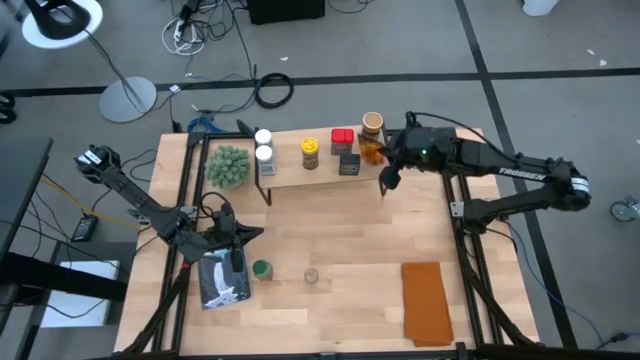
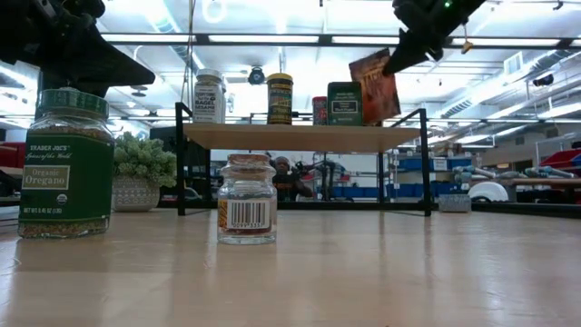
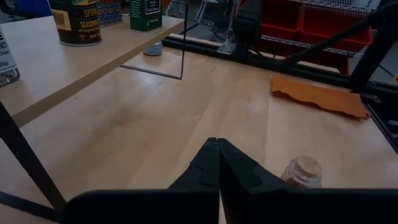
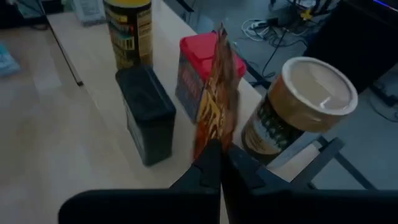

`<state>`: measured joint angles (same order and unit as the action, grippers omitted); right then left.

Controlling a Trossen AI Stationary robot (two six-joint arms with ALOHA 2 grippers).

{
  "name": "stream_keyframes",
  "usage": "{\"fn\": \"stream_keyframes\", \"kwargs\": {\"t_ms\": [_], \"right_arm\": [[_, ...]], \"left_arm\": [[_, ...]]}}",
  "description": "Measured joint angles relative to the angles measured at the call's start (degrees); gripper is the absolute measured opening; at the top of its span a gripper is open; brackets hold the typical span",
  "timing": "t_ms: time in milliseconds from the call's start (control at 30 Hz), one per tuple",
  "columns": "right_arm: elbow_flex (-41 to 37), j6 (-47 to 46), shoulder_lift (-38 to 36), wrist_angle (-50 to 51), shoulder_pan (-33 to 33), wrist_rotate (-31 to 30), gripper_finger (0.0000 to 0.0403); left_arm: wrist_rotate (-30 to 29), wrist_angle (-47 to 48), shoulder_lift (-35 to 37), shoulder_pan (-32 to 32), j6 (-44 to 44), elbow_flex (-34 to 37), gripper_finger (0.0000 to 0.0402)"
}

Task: Shelf spices
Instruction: Put the orange seasoning bag on the shelf

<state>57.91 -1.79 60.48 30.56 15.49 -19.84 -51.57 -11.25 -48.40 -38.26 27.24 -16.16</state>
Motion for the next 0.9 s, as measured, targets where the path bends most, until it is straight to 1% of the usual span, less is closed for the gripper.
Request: {"fn": "stream_keyframes", "kwargs": {"t_ms": [133, 300, 700, 900], "right_arm": [[-0.22, -1.62, -0.01, 0.54, 2.22, 1.22, 0.0003], [-1.37, -2.46, -0.01, 0.28, 2.90, 3.36, 0.0021], [-1.88, -2.67, -0.72, 0.44, 2.90, 3.37, 0.0067], [-1.88, -2.57, -4.20, 0.41, 2.88, 3.34, 0.0082]], "left_arm": [[-0.02, -0.02, 0.00, 0.00, 0.00, 0.00, 0.0001], [-0.02, -0.02, 0.00, 0.00, 0.00, 0.00, 0.0001], [-0.03, -0.04, 0.00, 0.00, 0.02, 0.00, 0.0001], [-0.02, -0.07, 0.00, 0.00, 0.02, 0.00, 0.0001]]}}
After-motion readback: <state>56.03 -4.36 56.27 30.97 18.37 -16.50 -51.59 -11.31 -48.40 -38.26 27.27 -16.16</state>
